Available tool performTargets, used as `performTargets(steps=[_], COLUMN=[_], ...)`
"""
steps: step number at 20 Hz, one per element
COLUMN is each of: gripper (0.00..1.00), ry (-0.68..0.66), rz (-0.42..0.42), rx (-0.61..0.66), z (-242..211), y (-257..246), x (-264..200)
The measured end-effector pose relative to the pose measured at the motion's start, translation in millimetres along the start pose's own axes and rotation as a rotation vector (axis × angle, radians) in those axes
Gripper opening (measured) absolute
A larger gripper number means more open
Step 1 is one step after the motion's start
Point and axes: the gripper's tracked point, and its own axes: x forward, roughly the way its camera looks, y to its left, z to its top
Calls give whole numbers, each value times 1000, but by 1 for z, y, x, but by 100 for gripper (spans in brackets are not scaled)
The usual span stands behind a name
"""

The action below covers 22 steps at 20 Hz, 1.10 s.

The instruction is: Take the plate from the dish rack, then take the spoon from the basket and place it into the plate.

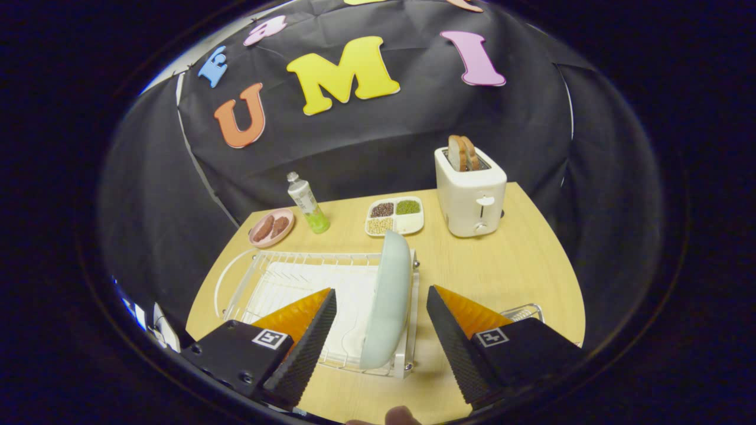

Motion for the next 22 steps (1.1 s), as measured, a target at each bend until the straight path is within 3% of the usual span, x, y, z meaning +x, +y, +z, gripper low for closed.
performTargets(steps=[2,6,8,9,11,16,22], gripper=[97,75,64,54,45,38,35], ry=[46,109,125,130,137,105,9], rz=[-22,-59,-126,-161,-221,-360,-543], rx=[6,25,30,27,26,51,-22], z=[-5,-12,-13,-12,-13,-7,17], y=[0,1,-4,-5,-6,-5,-2], x=[21,43,44,44,43,39,16])
